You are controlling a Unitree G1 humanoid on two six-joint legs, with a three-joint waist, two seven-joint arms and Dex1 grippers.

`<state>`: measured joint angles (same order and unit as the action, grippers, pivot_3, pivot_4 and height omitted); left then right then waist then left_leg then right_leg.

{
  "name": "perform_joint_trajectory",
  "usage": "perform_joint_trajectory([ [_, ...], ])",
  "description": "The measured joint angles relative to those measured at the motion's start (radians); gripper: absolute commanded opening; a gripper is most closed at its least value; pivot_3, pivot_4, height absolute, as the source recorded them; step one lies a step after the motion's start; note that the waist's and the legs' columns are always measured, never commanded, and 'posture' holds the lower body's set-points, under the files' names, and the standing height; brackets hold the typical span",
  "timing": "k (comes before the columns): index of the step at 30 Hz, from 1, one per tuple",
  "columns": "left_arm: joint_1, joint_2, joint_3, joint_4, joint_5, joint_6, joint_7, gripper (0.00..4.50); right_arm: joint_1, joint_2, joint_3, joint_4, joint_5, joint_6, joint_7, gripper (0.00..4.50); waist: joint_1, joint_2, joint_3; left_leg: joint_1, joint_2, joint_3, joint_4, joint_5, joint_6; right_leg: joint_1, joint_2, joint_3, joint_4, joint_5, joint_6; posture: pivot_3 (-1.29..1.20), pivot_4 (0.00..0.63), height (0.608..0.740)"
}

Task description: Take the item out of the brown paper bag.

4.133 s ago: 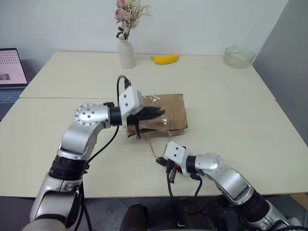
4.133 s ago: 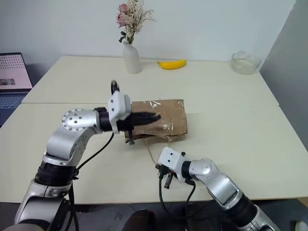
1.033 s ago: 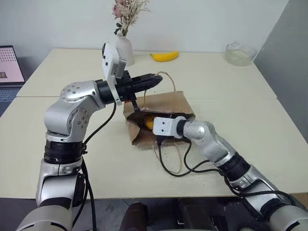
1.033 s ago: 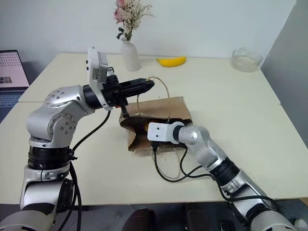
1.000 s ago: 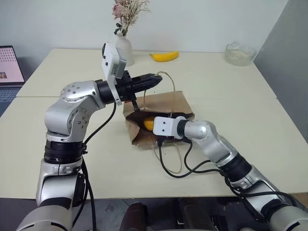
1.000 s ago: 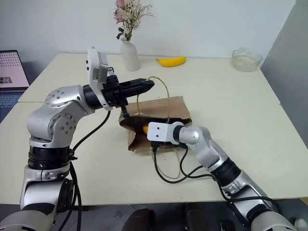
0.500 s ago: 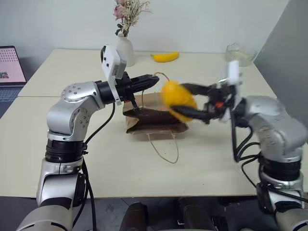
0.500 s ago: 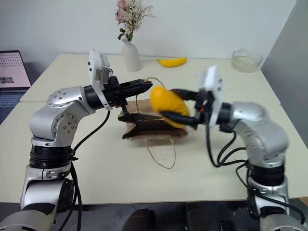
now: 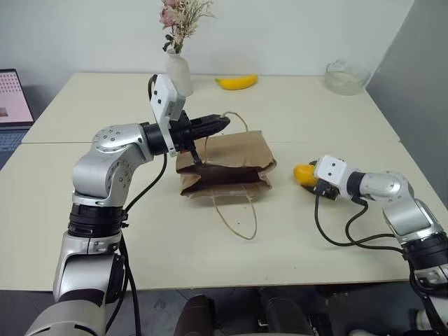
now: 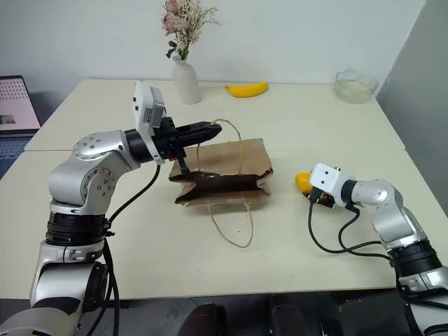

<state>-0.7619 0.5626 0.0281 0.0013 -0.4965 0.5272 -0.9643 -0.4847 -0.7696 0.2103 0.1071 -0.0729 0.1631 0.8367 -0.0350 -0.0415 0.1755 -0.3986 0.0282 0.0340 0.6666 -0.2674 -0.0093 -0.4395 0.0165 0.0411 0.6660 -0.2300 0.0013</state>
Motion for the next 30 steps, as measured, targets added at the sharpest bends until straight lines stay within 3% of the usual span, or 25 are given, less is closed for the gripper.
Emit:
perform_joint_trajectory([
  [5, 0.0, 0.004, 0.0, 0.005, 0.011, -0.012, -0.008, 0.0, 0.061, -0.033, -0.09, -0.111, 0.068, 0.067, 0.029, 4.46, 0.006, 0.0, 0.0, -0.001, -0.001, 0.0, 0.001, 0.0, 0.0, 0.001, -0.001, 0.0, -0.001, 0.0, 0.0, 0.0, 0.15, 0.74],
  [11, -0.041, 0.023, -0.005, 0.098, 0.057, -0.064, -0.03, 0.0, 0.171, 0.095, -0.33, -0.563, 0.496, 0.436, -0.022, 4.46, 0.004, 0.0, 0.0, 0.001, 0.001, -0.002, 0.001, 0.0, 0.0, 0.001, 0.0, -0.002, 0.002, 0.0, 0.0, 0.0, 0.15, 0.74],
  [15, -0.11, 0.028, -0.015, 0.194, 0.093, -0.117, -0.053, 0.92, 0.136, 0.196, -0.339, -0.725, 0.653, 0.596, -0.143, 4.5, 0.004, 0.0, 0.0, 0.002, -0.001, -0.001, 0.004, 0.0, -0.001, 0.001, 0.0, -0.001, 0.007, 0.0, 0.0, 0.0, 0.15, 0.74],
  [18, -0.121, 0.039, -0.025, 0.219, 0.121, -0.149, -0.087, 1.94, 0.077, 0.228, -0.329, -0.706, 0.653, 0.627, -0.218, 4.5, 0.004, 0.0, 0.0, 0.001, -0.001, -0.001, 0.008, 0.0, 0.0, 0.001, 0.0, -0.001, 0.008, 0.0, 0.0, 0.0, 0.15, 0.74],
  [26, -0.115, 0.093, -0.021, 0.249, 0.187, -0.231, -0.084, 4.46, 0.054, 0.24, -0.286, -0.644, 0.644, 0.612, -0.234, 4.5, 0.005, 0.0, 0.0, -0.001, -0.001, -0.002, 0.009, 0.0, 0.0, 0.0, 0.0, -0.001, 0.008, 0.0, 0.0, 0.0, 0.15, 0.74],
  [30, -0.117, 0.083, -0.018, 0.289, 0.226, -0.295, -0.027, 4.46, 0.022, 0.256, -0.264, -0.604, 0.634, 0.577, -0.234, 4.5, 0.005, 0.0, 0.0, -0.001, 0.0, -0.002, 0.009, 0.0, 0.0, 0.0, 0.0, -0.002, 0.008, 0.0, 0.0, 0.0, 0.15, 0.74],
])
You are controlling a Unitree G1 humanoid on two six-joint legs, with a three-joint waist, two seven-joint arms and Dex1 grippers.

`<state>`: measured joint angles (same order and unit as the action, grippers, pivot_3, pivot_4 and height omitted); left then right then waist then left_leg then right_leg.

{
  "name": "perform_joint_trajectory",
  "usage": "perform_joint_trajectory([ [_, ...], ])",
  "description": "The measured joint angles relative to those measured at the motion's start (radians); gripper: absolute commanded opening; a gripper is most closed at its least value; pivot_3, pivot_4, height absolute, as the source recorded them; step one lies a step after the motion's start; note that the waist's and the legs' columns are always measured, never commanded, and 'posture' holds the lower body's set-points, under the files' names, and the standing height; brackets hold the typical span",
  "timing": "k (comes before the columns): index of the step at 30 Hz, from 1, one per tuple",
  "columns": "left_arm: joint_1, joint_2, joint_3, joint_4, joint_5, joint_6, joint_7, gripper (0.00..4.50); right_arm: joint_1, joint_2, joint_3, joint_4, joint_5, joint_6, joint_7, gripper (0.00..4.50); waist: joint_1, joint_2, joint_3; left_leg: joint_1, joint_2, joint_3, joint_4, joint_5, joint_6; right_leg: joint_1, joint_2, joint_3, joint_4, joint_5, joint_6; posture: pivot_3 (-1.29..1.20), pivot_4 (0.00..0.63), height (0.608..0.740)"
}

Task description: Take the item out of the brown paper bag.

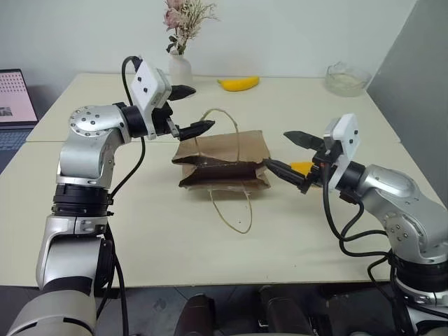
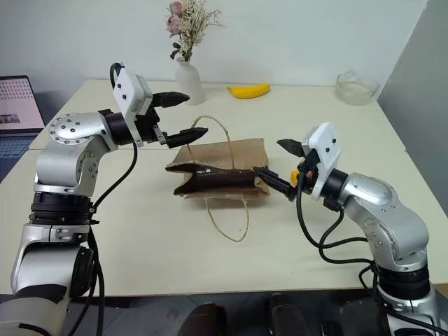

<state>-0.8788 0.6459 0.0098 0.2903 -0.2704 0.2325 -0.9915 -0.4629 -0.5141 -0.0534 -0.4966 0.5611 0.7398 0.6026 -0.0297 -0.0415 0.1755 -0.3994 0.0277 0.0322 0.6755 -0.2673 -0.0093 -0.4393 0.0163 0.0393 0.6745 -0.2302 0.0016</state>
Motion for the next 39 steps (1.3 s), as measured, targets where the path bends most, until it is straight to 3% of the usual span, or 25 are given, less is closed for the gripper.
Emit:
perform_joint_trajectory([
  [8, -0.105, -0.141, -0.004, 0.182, 0.054, -0.082, 0.12, 4.46, -0.008, -0.01, 0.035, 0.032, -0.032, -0.03, 0.008, 4.5, 0.004, 0.0, 0.0, -0.002, -0.001, 0.0, 0.002, 0.0, 0.0, 0.0, 0.0, 0.0, -0.001, 0.0, 0.0, 0.0, 0.15, 0.74],
  [14, -0.148, -0.145, -0.004, 0.264, 0.065, -0.108, 0.107, 4.46, 0.015, -0.015, 0.035, 0.013, -0.03, -0.028, -0.001, 4.5, -0.003, 0.0, 0.0, -0.001, 0.001, 0.0, 0.001, 0.0, 0.0, -0.001, 0.0, 0.0, 0.001, 0.0, 0.0, 0.0, 0.15, 0.74],
  [19, -0.104, -0.096, 0.007, 0.182, 0.017, -0.045, 0.032, 4.46, 0.028, -0.013, 0.033, -0.01, -0.03, -0.028, -0.023, 4.5, -0.004, 0.0, 0.0, -0.001, 0.001, 0.001, 0.001, 0.0, 0.0, -0.001, 0.0, 0.001, 0.001, 0.0, 0.0, 0.0, 0.15, 0.74],
  [25, 0.039, 0.009, 0.08, -0.057, -0.081, 0.136, 0.0, 4.46, 0.05, -0.005, 0.034, -0.008, -0.033, -0.038, -0.043, 4.5, -0.002, 0.0, 0.0, -0.001, 0.001, 0.0, 0.001, 0.0, 0.0, -0.001, 0.0, 0.0, 0.002, 0.0, 0.0, 0.0, 0.15, 0.74],
  [30, 0.292, 0.005, 0.213, -0.359, -0.079, 0.205, 0.218, 4.46, 0.099, 0.045, 0.036, 0.0, -0.109, -0.152, -0.088, 4.5, -0.003, 0.0, 0.0, 0.0, 0.002, 0.001, 0.001, 0.0, 0.0, -0.001, -0.001, 0.002, 0.002, 0.0, 0.0, 0.0, 0.15, 0.74],
  [32, 0.426, -0.038, 0.251, -0.475, -0.06, 0.251, 0.333, 4.46, 0.132, 0.067, 0.036, 0.025, -0.15, -0.215, -0.109, 4.5, -0.001, 0.0, 0.0, 0.0, 0.002, 0.001, 0.001, 0.0, 0.0, -0.001, -0.001, 0.001, 0.002, 0.0, 0.0, 0.0, 0.15, 0.74],
  [36, 0.692, -0.221, 0.298, -0.691, 0.001, 0.247, 0.564, 4.46, 0.207, 0.132, 0.038, 0.063, -0.191, -0.3, -0.14, 4.5, 0.001, -0.001, -0.001, 0.0, 0.001, 0.001, 0.001, 0.0, 0.0, 0.0, -0.002, 0.002, 0.002, 0.0, 0.0, 0.0, 0.15, 0.74],
  [39, 0.811, -0.271, 0.287, -0.779, 0.034, 0.245, 0.643, 4.46, 0.245, 0.147, 0.048, 0.08, -0.21, -0.329, -0.146, 4.5, 0.003, -0.002, -0.001, 0.001, 0.001, 0.001, 0.001, 0.0, 0.0, 0.0, -0.002, 0.001, 0.003, 0.0, 0.0, 0.0, 0.15, 0.74],
])
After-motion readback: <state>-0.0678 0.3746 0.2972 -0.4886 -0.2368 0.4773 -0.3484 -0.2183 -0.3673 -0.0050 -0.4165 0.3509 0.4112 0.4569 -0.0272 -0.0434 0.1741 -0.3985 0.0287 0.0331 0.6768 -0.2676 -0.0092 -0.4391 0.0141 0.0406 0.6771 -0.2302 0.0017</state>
